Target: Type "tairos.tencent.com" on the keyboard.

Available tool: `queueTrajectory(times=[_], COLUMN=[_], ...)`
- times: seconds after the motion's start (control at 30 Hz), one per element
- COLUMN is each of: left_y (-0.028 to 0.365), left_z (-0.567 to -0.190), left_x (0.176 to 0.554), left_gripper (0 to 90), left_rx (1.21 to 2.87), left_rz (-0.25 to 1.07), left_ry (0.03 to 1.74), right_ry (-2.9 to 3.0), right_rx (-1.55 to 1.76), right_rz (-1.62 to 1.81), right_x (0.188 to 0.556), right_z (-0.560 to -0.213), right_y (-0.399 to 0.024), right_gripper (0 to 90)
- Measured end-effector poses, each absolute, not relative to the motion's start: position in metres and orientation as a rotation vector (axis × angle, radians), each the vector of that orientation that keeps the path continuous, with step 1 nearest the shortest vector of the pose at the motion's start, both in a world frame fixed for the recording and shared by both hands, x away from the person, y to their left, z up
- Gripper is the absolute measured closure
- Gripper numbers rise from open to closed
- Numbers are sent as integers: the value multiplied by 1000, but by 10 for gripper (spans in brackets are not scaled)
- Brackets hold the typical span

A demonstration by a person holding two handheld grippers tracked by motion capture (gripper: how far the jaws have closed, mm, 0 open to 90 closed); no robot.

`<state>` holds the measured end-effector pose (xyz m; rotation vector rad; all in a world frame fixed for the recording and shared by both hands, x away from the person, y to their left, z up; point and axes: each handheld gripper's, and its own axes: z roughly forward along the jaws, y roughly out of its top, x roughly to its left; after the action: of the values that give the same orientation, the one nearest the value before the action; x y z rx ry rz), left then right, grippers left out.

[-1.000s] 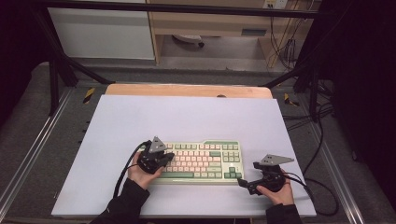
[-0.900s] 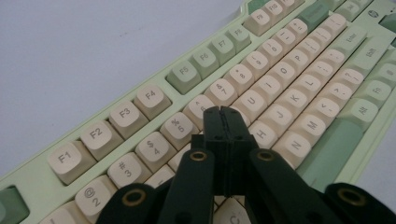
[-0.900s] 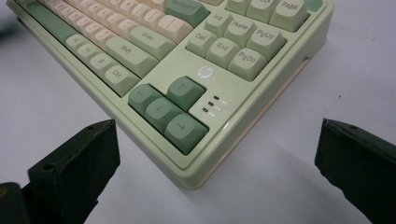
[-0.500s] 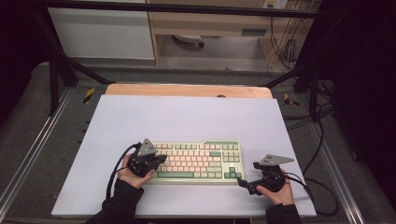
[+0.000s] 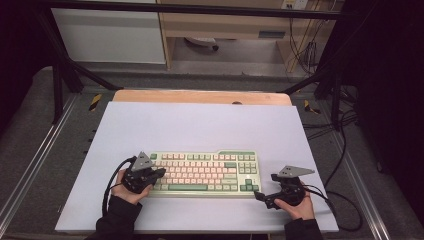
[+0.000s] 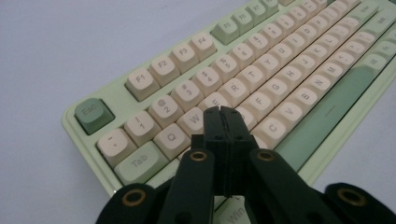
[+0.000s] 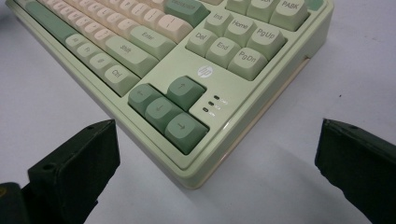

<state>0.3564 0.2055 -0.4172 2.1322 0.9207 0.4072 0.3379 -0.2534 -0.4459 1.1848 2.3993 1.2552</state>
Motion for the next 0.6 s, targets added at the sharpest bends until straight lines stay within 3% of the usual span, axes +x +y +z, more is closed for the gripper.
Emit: queueTrajectory(times=[0.6], left_y=[209], left_z=[-428], left_x=[360], left_gripper=[900], left_rx=[2151], left_rz=[422], left_ry=[942], right_ry=[2401], right_rx=[1180], right_rz=[1254], right_x=[338], right_z=[-446], right_y=[-253], right_gripper=[5])
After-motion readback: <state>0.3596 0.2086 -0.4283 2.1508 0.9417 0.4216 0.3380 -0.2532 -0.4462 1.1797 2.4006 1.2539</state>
